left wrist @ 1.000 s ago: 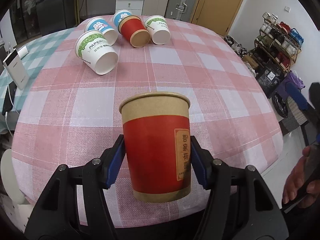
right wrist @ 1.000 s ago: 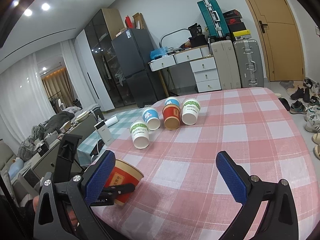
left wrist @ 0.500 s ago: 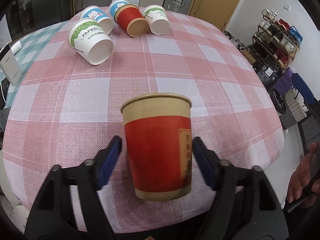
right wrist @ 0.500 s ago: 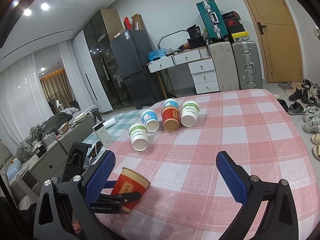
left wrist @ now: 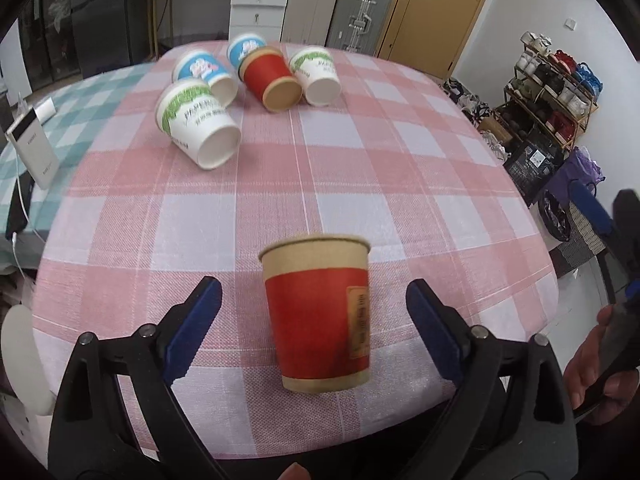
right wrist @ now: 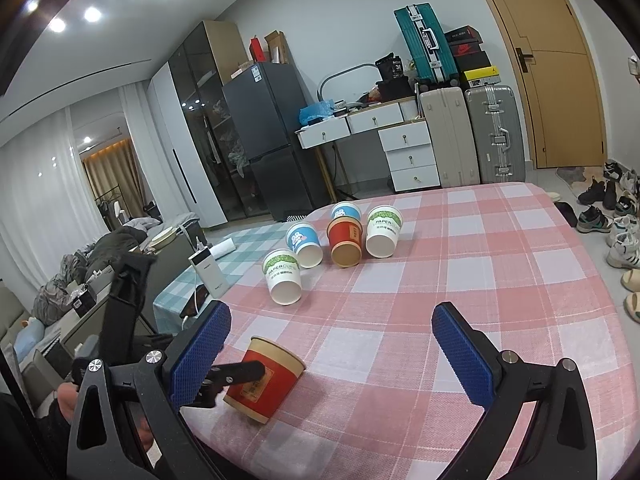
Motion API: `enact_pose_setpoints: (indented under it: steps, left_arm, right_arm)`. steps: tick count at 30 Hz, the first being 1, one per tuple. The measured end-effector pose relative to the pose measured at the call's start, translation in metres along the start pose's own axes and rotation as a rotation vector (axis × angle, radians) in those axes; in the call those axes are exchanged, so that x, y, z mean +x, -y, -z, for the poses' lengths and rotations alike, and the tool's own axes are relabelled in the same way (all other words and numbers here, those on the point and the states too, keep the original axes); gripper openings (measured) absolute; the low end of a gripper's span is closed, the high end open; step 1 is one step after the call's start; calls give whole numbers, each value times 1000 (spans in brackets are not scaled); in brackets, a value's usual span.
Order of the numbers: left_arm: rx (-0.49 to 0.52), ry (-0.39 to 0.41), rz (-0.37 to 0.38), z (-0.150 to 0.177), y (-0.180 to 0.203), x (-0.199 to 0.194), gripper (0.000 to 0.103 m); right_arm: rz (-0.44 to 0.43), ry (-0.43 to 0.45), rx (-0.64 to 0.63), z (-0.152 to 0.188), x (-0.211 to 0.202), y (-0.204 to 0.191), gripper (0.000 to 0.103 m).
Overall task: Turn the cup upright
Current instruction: 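Lower the red cup to the table and open the left tool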
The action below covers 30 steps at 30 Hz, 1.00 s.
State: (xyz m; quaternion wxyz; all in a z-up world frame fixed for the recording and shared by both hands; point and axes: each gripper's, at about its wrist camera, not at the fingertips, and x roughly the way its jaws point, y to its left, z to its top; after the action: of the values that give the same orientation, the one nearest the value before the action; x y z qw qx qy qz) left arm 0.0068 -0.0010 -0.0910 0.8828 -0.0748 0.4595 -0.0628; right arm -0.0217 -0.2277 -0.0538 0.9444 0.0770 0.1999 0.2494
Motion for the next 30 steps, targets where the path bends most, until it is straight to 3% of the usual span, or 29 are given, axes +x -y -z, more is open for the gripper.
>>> enact_pose_setpoints:
  steps: [5,14,21,30]
  left_arm:
    - [12,101,14,-7,4,-42,101]
    - [-15,312,-45,1,-1,-121,102]
    - [-25,365,-99,26,-3,-153,102]
    - [-49,345,-135,55,-18,-155,102]
  right_arm:
    - [-5,19,-19,-4,-9,-10,103]
    - [-59,-16,-53,-4,-20,-40,103]
    - [-124,-59,-36,2,-24,-60,103]
    - [-131,-157,-26,18,-13,-80,103]
